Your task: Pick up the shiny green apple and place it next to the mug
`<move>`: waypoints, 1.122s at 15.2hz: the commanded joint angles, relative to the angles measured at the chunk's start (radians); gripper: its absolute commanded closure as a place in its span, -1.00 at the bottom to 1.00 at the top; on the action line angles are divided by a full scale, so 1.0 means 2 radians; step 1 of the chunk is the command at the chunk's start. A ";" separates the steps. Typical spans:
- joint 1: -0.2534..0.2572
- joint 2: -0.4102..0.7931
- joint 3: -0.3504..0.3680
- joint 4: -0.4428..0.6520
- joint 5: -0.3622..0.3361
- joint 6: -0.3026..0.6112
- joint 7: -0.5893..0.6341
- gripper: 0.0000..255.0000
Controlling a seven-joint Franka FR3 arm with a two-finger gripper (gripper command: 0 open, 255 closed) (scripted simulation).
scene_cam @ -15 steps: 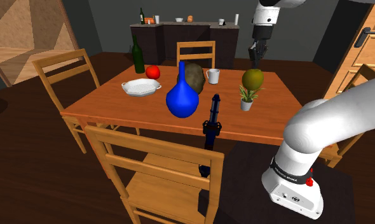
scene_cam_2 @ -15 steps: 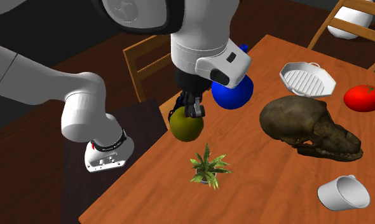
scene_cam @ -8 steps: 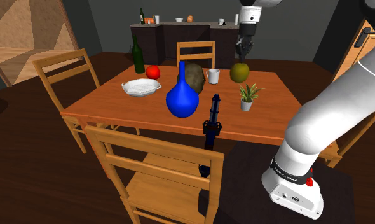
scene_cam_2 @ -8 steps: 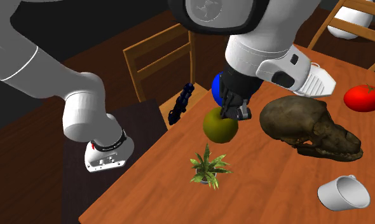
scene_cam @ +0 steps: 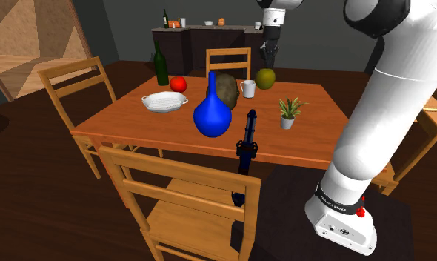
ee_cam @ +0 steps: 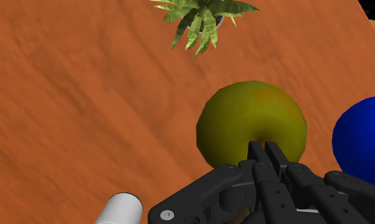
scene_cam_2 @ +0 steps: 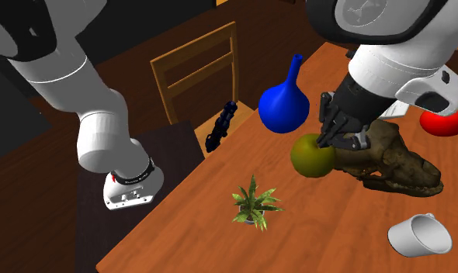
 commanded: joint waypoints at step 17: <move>-0.065 0.256 0.002 0.277 0.114 -0.049 -0.040 1.00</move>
